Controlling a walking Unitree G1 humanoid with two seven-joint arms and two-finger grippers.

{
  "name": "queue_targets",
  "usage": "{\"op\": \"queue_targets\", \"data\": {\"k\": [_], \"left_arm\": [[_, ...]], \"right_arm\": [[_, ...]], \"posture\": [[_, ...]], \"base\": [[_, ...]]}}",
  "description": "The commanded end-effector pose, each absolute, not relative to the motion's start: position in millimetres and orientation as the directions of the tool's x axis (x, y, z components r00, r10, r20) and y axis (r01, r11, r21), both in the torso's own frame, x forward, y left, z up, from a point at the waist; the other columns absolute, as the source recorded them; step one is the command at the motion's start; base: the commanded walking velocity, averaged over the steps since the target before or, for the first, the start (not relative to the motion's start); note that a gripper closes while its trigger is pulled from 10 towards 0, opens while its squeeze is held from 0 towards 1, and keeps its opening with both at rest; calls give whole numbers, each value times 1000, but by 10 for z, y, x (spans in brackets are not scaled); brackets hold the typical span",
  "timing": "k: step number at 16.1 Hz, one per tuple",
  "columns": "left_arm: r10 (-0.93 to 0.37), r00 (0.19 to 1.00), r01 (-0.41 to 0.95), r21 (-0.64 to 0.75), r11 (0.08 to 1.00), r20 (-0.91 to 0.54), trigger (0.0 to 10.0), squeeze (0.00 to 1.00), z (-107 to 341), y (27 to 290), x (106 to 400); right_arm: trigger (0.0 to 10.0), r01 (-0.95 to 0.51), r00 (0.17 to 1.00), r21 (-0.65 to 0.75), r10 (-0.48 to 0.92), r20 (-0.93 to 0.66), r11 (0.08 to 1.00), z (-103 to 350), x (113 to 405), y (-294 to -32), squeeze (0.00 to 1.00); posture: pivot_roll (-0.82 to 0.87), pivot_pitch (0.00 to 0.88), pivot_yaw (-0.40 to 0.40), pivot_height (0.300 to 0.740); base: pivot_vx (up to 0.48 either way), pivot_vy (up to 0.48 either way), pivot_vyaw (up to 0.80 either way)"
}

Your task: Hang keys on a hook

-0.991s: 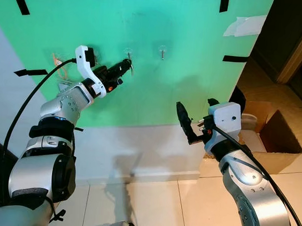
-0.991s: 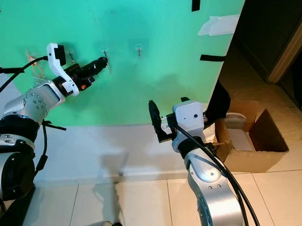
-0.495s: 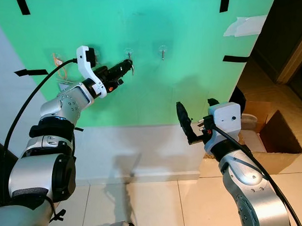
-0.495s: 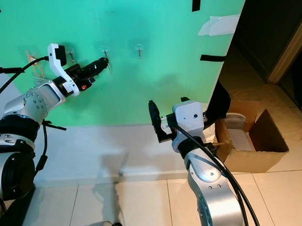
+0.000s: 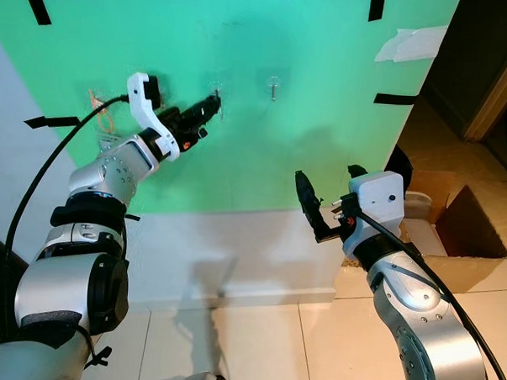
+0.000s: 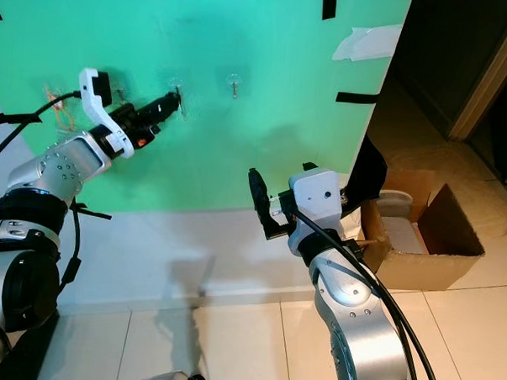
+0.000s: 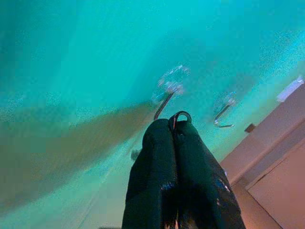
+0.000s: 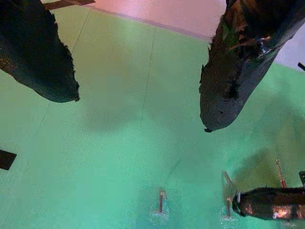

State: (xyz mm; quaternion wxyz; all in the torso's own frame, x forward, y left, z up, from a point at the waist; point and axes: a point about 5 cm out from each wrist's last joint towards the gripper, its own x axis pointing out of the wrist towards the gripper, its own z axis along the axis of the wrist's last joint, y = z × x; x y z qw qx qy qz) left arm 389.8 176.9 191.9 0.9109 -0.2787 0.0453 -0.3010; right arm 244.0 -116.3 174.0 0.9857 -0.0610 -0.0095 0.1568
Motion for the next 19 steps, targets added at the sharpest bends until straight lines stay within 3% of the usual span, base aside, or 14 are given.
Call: {"op": "queue_targets", "data": {"k": [1, 19], "left_arm": [[-553, 829, 511, -517, 687, 85, 10000, 0, 1999, 1808, 3929], [-514, 858, 466, -420, 778, -2, 10000, 0, 1957, 1747, 3997]], "right_arm": [[10000, -313, 949, -125, 315, 1, 941, 1749, 2459, -1152, 0], [10000, -316, 948, -126, 319, 4, 940, 1749, 2468, -1136, 0]], "posture": [[-148, 0, 104, 740], [-151, 0, 111, 740]], "base": [[0, 0, 0], [0, 0, 0]]}}
